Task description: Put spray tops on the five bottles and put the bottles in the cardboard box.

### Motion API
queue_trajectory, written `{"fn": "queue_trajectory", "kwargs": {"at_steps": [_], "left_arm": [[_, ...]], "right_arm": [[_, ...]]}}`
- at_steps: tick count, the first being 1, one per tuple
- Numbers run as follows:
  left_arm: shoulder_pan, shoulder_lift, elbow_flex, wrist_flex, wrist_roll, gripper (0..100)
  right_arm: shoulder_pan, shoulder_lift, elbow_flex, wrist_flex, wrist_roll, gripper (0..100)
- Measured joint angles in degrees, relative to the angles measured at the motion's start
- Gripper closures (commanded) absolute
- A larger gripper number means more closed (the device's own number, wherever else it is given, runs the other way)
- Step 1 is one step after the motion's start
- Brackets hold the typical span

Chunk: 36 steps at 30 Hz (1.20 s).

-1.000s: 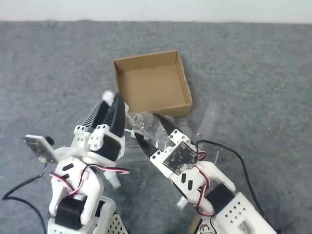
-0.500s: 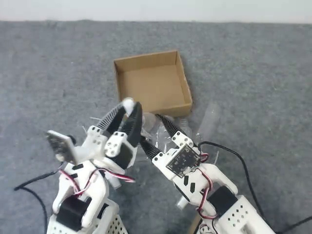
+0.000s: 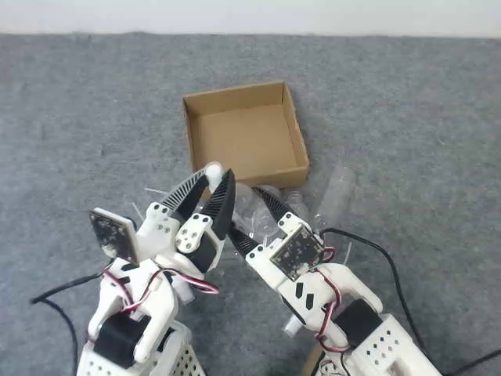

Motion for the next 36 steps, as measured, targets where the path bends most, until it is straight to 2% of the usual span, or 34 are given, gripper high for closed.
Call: {"fn": "queue_trajectory", "kwargs": {"at_steps": [7,12,18,24,31,36], "left_arm": [[0.0,0.0,0.0,0.8,0.0,89],[0.0,0.0,0.0,1.8,-0.1,77],[0.1,0.0,-3.3,10.9,-0.1,76],[0.1,0.0,-4.2,11.2,-0.1,76],[-9.0,0.0,-7.0,11.2,-0.1,76],[-10.7,0.0,-7.3,11.2,-0.1,76]], "right_arm": [[-0.3,-0.3,0.0,0.0,-3.1,99.2],[-0.2,-0.3,0.0,0.0,-3.5,99.2],[1.7,-0.3,0.0,0.0,-6.5,99.2],[1.5,-0.3,-0.1,0.0,-6.7,99.2],[1.8,-0.3,-0.1,0.0,-6.7,99.2],[1.8,-0.3,-0.1,0.0,-6.7,99.2]]}}
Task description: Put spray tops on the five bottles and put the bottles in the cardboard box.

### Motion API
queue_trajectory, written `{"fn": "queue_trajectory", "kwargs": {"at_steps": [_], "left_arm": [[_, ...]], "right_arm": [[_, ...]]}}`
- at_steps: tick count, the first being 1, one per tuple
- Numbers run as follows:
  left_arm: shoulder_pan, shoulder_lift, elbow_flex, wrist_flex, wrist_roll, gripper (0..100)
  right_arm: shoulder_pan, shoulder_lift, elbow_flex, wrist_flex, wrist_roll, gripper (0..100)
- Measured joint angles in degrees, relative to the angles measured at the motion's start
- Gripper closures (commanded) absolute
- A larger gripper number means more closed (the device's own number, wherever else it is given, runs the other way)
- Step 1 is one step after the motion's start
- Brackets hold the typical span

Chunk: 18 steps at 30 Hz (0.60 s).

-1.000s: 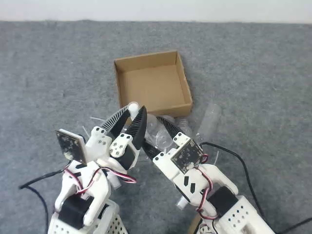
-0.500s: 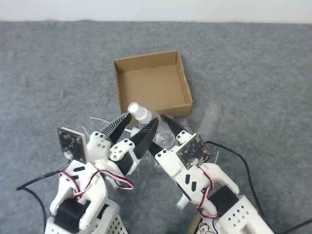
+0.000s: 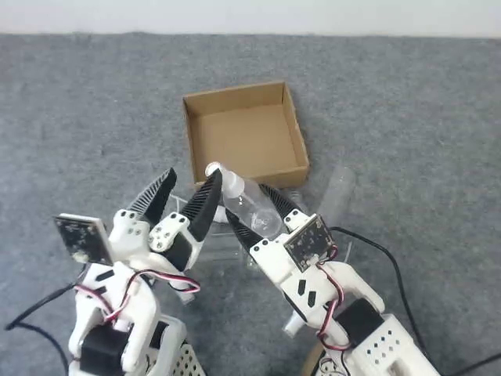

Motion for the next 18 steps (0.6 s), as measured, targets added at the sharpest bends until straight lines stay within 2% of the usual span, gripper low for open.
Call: {"fn": "queue_trajectory", "kwargs": {"at_steps": [8,18], "left_arm": [[5.3,0.0,0.0,2.4,-0.6,76],[6.2,0.0,0.1,5.5,-9.1,76]], "right_arm": [[0.0,0.0,0.0,0.0,0.0,99.2],[0.0,0.0,0.0,0.0,0.0,99.2]]}}
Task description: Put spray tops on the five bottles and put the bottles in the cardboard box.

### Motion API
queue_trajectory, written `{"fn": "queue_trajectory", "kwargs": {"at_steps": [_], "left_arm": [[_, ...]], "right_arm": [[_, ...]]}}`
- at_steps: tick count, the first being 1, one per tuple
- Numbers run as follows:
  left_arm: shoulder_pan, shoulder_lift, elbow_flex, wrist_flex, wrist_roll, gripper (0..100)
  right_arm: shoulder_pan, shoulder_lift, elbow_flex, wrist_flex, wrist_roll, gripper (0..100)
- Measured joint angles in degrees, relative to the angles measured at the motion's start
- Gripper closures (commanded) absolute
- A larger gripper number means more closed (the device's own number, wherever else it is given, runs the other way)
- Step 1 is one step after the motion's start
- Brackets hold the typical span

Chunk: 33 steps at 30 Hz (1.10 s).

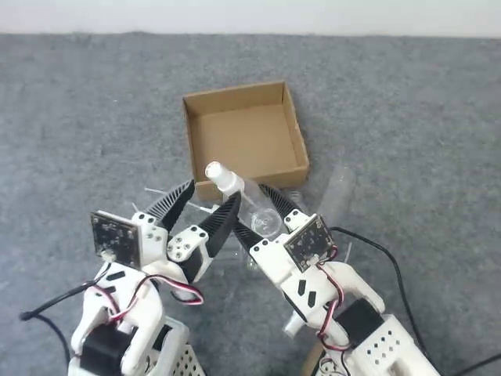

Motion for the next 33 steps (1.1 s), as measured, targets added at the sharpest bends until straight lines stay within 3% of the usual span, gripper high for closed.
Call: {"fn": "queue_trajectory", "kwargs": {"at_steps": [9,23,33], "left_arm": [[-5.9,0.0,0.7,0.5,-0.2,76],[-7.3,0.0,6.8,-1.5,-2.5,76],[-17.5,0.0,6.9,-1.5,-2.7,76]], "right_arm": [[0.3,0.0,0.0,0.0,0.0,99.2],[0.4,0.0,0.1,0.0,-0.2,99.2],[0.1,0.0,0.1,0.0,-0.2,99.2]]}}
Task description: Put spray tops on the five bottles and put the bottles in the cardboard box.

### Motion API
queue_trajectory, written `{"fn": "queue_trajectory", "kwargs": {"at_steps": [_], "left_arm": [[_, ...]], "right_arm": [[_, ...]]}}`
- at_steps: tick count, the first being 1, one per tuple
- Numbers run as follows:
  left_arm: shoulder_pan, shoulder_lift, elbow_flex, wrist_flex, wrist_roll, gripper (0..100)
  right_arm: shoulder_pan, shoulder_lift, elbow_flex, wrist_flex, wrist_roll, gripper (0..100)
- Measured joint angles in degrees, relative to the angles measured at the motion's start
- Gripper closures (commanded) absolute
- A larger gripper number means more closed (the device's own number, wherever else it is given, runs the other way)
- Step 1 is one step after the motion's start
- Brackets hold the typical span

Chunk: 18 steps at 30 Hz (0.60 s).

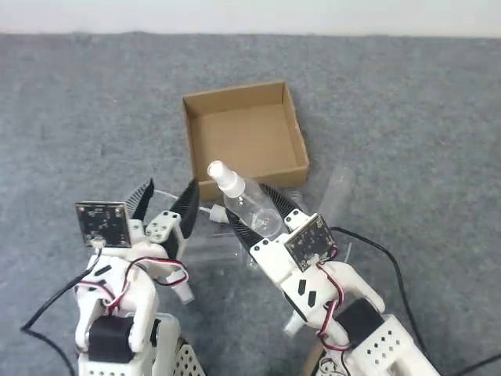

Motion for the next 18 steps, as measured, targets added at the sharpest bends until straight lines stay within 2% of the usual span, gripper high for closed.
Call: {"fn": "queue_trajectory", "kwargs": {"at_steps": [11,14,18], "left_arm": [[-13.4,0.0,5.2,-0.3,0.0,76],[-13.9,0.0,6.4,-0.3,0.2,76],[-14.1,0.0,6.4,-3.6,4.6,76]], "right_arm": [[0.0,0.0,0.0,0.0,0.0,99.2],[0.1,0.0,0.0,0.0,0.0,99.2],[-0.3,0.0,0.0,0.0,0.0,99.2]]}}
